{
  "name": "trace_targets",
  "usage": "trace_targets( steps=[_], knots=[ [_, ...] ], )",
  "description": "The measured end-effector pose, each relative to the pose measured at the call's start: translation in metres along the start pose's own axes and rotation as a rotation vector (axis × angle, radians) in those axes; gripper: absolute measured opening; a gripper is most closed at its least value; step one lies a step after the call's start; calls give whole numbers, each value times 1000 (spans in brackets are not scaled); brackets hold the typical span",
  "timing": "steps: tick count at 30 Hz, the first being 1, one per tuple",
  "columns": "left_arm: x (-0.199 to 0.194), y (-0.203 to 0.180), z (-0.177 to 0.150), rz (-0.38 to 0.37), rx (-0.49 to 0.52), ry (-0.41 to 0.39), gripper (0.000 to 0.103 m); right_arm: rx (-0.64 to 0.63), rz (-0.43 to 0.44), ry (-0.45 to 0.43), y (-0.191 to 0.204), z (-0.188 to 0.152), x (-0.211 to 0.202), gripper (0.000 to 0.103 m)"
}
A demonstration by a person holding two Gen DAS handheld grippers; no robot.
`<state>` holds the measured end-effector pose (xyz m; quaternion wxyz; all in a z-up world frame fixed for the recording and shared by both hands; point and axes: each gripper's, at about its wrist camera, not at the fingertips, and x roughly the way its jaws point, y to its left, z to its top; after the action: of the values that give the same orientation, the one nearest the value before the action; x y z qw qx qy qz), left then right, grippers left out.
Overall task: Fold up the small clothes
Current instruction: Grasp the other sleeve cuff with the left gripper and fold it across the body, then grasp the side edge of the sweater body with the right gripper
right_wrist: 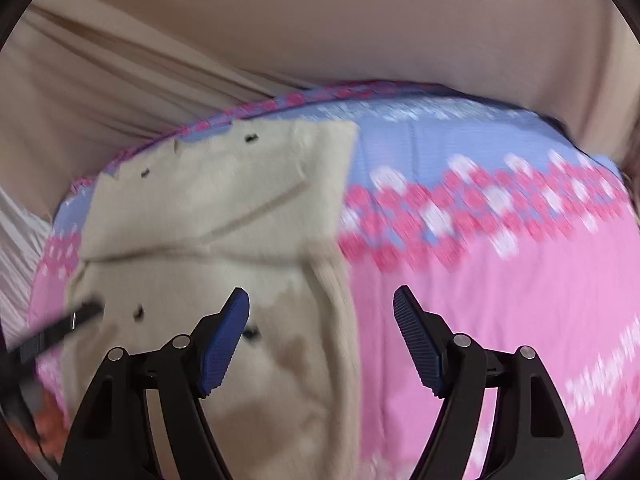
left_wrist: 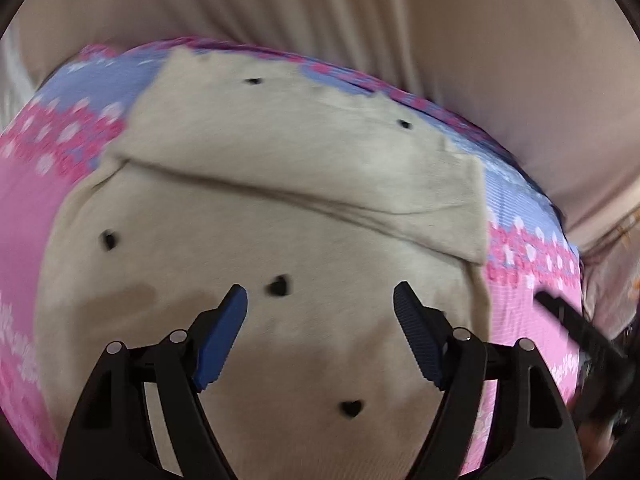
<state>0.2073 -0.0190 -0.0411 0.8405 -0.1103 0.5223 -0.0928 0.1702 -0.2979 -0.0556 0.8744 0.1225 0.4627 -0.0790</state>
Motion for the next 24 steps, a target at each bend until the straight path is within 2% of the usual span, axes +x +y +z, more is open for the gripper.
trace_targets(
  steps=[4,8,9,10,11,13,15,16,19,20,22,23,24],
  knots=[
    [-13,35,-11,75,-53,-33,75,-59,-56,-11,25,64,52,73],
    [-20,58,-22,126,-83,-51,75,-65,-133,43,32,88,107,72],
    [-20,61,-24,132,-84,-51,76,-65,-153,69,32,87,120,67],
    [-21,66,-27,139,-89,-47,76,-58,-138,111,31,85,133,38],
    [-22,69,-28,145,-92,-42,76,-48,-111,142,31,83,141,22],
    [-23,77,-31,149,-99,-37,76,-37,-94,106,32,81,132,17],
    [-23,83,-32,144,-108,-34,76,2,-60,48,29,83,112,3],
    [-21,86,-33,142,-112,-30,76,44,-40,20,23,84,101,0],
    [-16,88,-33,142,-112,-18,76,165,-20,-37,0,79,84,0],
    [-14,88,-33,141,-110,-15,76,162,-49,-21,-6,74,90,1],
    [-11,85,-31,136,-100,-6,76,155,-91,72,-12,64,110,6],
    [-10,84,-30,133,-94,-2,76,181,-79,98,-17,57,111,9],
    [-11,82,-28,123,-89,-4,77,210,-54,86,-22,49,102,12]
  ],
)
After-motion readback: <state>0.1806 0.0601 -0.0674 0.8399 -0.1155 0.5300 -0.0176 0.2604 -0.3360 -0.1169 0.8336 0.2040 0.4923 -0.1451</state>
